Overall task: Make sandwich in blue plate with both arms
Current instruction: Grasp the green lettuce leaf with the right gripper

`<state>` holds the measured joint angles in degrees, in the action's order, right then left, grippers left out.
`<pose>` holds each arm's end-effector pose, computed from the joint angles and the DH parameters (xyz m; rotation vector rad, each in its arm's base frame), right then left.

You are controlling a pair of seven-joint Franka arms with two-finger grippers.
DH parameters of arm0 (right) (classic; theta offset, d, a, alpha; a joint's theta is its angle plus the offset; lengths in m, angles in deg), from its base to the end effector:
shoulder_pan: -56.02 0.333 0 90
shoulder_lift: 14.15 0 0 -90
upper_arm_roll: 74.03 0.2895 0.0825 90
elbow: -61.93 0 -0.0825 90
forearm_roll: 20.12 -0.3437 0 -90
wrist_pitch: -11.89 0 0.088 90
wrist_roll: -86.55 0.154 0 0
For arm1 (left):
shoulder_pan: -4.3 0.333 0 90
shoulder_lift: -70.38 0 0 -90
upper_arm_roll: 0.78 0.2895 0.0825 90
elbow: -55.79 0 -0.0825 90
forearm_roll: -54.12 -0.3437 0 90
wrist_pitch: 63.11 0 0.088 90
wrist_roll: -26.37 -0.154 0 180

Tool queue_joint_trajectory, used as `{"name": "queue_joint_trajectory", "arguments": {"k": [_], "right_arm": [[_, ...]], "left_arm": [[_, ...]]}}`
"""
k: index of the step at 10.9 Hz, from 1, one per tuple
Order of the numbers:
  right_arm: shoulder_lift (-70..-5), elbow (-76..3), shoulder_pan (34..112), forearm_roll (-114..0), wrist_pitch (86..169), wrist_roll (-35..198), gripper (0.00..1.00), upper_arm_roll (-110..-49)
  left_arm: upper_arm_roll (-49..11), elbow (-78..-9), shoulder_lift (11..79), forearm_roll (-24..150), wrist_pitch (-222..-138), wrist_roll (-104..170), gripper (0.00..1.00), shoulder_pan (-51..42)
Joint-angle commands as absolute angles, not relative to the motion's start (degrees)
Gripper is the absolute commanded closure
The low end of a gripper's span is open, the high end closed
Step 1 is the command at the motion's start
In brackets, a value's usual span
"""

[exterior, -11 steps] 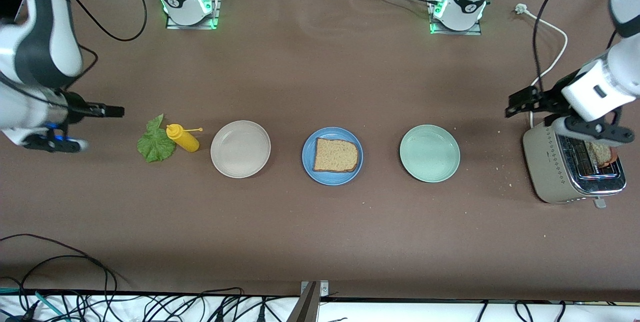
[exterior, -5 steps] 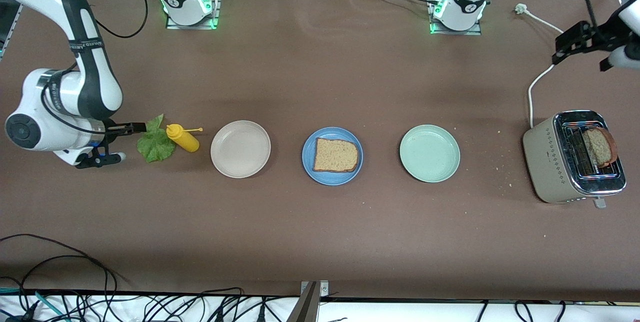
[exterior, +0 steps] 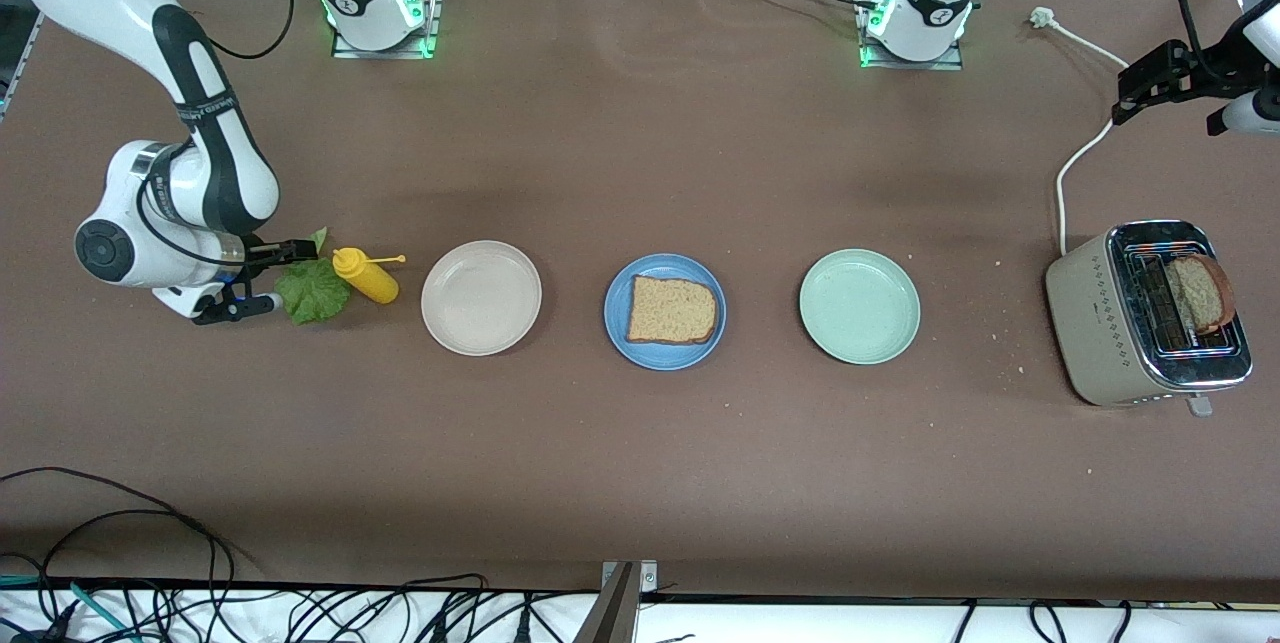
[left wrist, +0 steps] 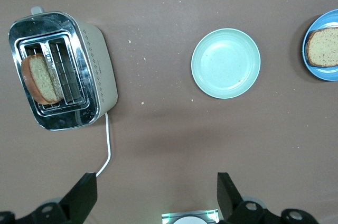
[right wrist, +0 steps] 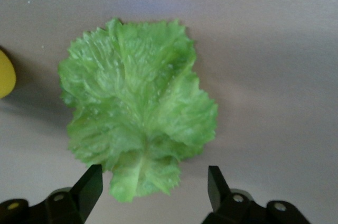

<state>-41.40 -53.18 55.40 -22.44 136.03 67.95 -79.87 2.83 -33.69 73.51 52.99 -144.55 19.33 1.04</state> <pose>0.5138 -0.0573 0.1582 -3.0405 -0.2861 0.4796 0.4788 0.0070 0.5698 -3.1229 0.1796 0.1356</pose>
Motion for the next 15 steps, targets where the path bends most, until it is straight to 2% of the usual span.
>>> {"name": "queue_joint_trajectory", "arguments": {"k": [1,4,7,9,12,15], "right_arm": [[-44.47,-52.86,55.31,-24.69,138.45,66.69,0.51,-79.30],[-44.65,-52.77,55.22,-24.69,138.45,66.60,0.84,-79.30],[-45.09,-51.81,55.22,-24.69,137.75,66.42,0.99,-79.30],[-44.22,-48.40,55.49,-24.43,134.18,66.25,0.99,-79.30],[-43.95,-31.90,56.63,-24.51,112.24,67.12,0.99,-79.21],[-43.95,-19.41,57.77,-24.51,97.98,67.21,0.99,-79.21]], "left_arm": [[2.64,-33.33,73.28,51.13,-143.70,18.56,0.00,1.92],[2.56,-33.24,73.19,51.48,-143.70,18.55,0.00,2.37],[2.47,-33.33,73.19,51.48,-143.70,18.73,0.00,2.37],[2.47,-33.33,73.19,51.48,-143.70,18.73,0.00,2.37],[2.47,-33.33,73.19,51.48,-143.70,18.64,0.00,2.37],[2.47,-33.33,73.19,51.48,-143.70,18.64,0.00,2.37]]}}
